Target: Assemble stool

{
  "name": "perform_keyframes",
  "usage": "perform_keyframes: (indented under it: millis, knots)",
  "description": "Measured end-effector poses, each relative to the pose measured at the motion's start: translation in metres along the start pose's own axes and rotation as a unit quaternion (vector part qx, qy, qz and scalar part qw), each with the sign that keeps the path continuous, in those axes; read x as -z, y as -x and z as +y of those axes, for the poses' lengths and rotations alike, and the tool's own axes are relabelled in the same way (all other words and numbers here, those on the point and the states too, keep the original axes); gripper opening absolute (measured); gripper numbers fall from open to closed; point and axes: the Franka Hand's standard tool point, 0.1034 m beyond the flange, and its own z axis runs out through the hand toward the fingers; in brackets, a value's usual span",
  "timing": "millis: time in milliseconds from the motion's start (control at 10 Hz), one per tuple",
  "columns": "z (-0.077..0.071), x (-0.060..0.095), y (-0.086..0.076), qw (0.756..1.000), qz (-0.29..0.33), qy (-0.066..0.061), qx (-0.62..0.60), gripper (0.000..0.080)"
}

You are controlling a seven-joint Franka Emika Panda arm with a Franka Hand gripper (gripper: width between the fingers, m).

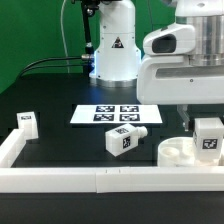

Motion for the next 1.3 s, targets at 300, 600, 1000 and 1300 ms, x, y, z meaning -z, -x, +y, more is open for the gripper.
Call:
perform_keyframes:
  millis: [300, 600, 1000, 1300]
  knots:
    - [-0.007, -0.002, 0.005, 0.969, -0.006, -0.011, -0.249, 0.0341]
    - [-0.008, -0.003, 0.006, 0.949, -0.011, -0.018, -0.314, 0.0340]
    - [-0.013, -0.002, 0.006, 0.853, -0.032, -0.035, -0.520, 0.0340]
    - [-0.017, -0.003, 0.006, 0.776, -0.042, -0.047, -0.628, 0.0339]
